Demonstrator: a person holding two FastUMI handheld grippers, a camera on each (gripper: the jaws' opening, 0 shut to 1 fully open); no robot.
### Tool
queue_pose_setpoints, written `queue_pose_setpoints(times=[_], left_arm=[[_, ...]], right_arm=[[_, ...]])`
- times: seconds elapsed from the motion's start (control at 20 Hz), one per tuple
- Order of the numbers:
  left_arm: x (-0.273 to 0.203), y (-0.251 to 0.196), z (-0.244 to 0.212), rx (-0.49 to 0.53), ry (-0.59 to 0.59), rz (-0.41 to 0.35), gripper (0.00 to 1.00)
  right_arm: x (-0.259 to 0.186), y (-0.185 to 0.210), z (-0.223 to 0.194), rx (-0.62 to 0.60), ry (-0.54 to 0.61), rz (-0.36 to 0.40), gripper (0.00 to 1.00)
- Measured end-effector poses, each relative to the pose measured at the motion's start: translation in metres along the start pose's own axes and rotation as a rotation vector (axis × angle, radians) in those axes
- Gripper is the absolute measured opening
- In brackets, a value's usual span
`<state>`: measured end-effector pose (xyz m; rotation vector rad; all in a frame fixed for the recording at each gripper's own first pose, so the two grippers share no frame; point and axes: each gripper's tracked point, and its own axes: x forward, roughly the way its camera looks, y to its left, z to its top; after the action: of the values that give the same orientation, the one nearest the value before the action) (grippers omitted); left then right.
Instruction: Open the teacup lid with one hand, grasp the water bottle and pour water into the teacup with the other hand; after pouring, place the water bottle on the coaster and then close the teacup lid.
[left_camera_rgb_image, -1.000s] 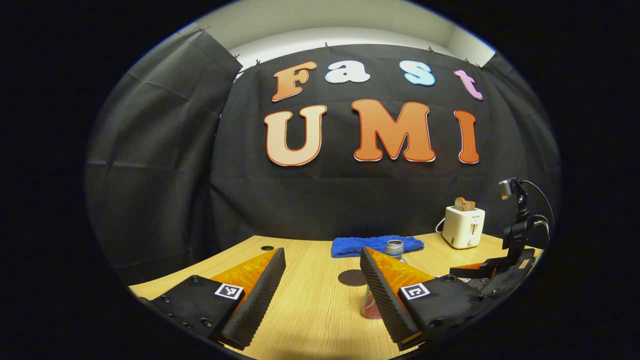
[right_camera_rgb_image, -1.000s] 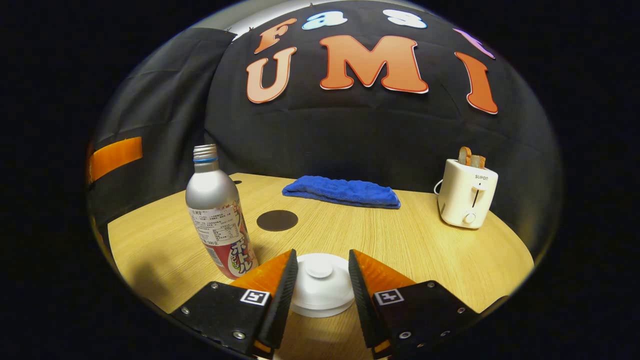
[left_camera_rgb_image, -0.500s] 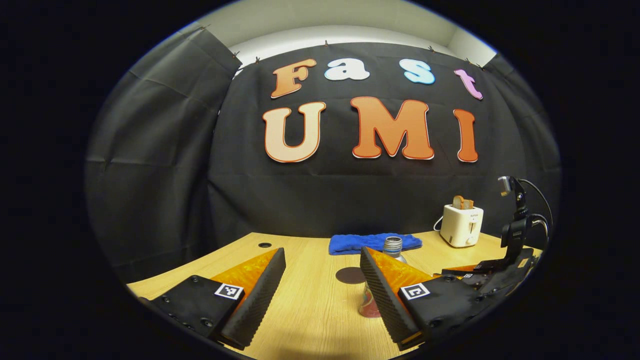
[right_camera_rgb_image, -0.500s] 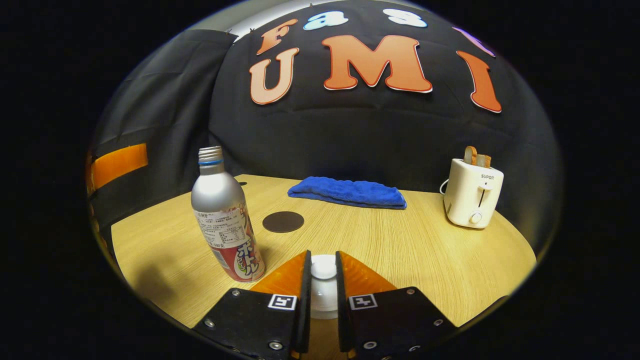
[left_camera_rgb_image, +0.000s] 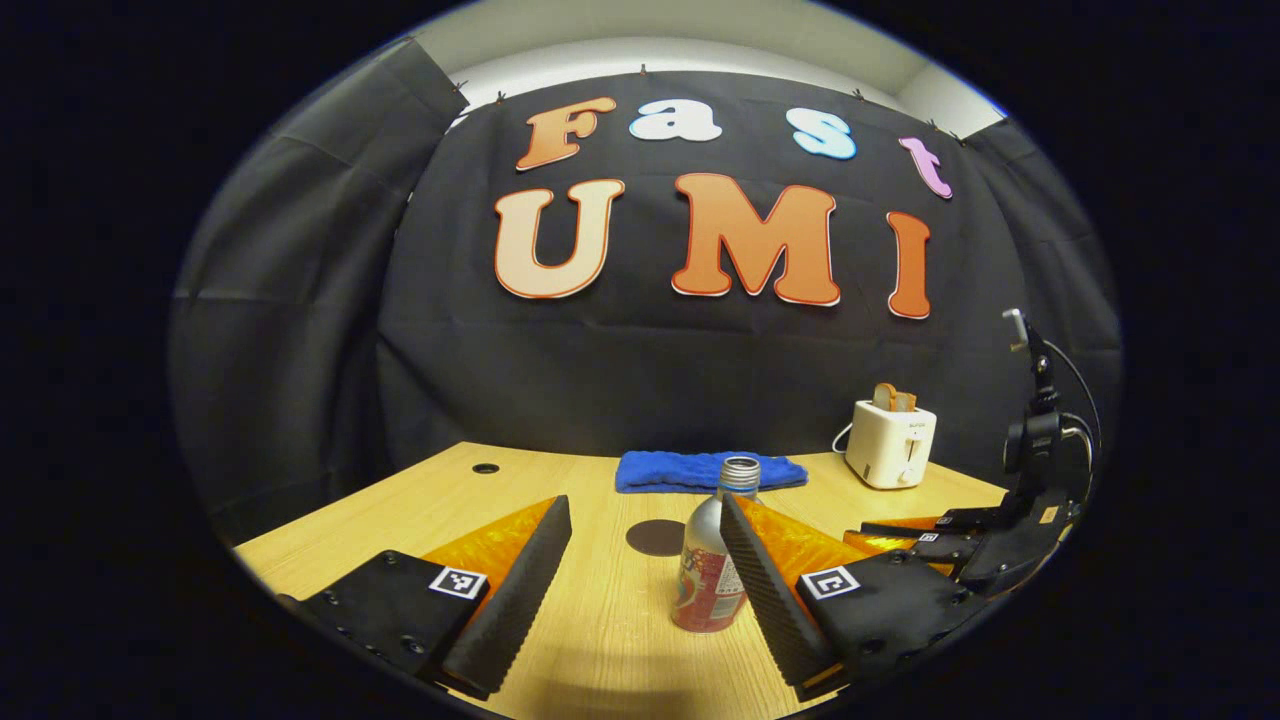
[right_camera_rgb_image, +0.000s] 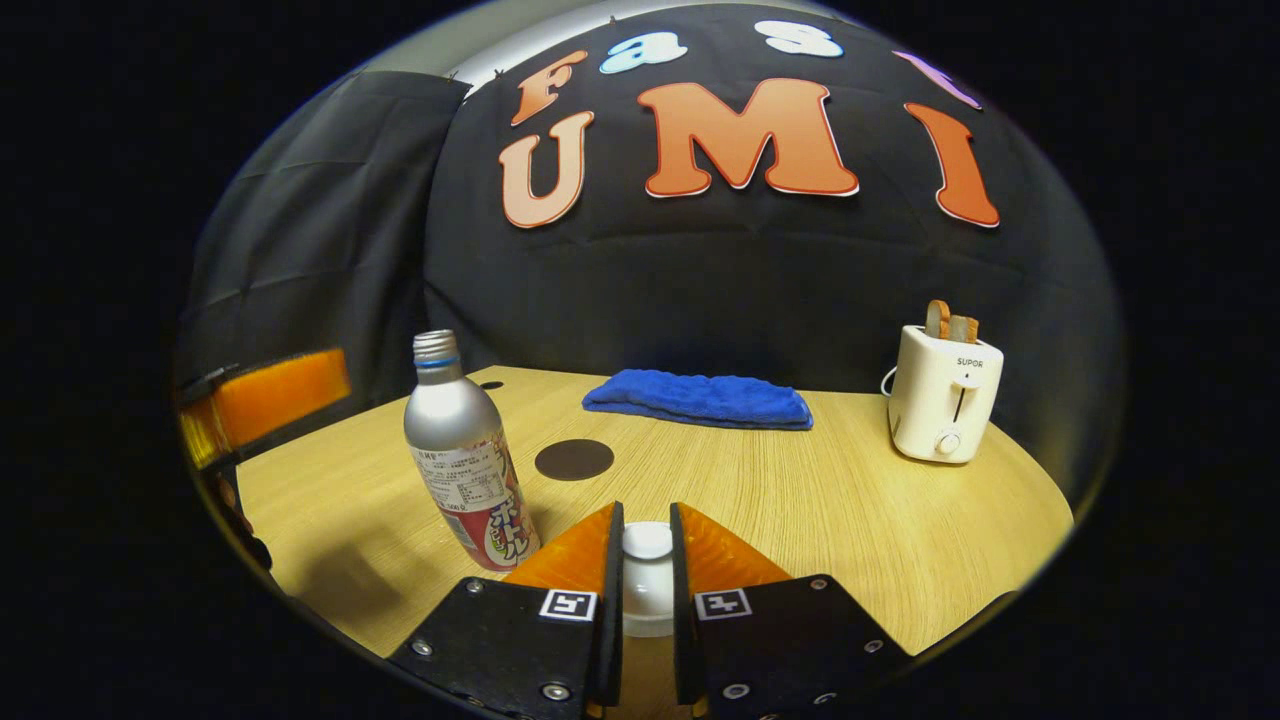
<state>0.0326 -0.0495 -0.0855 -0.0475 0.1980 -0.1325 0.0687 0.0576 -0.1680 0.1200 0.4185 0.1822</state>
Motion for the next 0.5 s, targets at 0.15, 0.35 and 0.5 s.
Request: queue_pose_setpoints(times=[0.15,0.35,0.5], left_arm=[[0.007,-0.012,-0.016,0.000,0.043,-0.024,0.98],[0.019,-0.027,-0.038,0.009,0.093,-0.058,0.98],[0.025,-0.037,-0.053,-0.007,0.141,-0.081,0.99]], right_arm=[[-0.010,-0.007,0.012,0.006,-0.031,-0.010,0.21],[-0.024,-0.020,0.026,0.011,-0.070,-0.033,0.22],[-0.031,-0.028,0.031,0.014,-0.083,-0.042,0.21]])
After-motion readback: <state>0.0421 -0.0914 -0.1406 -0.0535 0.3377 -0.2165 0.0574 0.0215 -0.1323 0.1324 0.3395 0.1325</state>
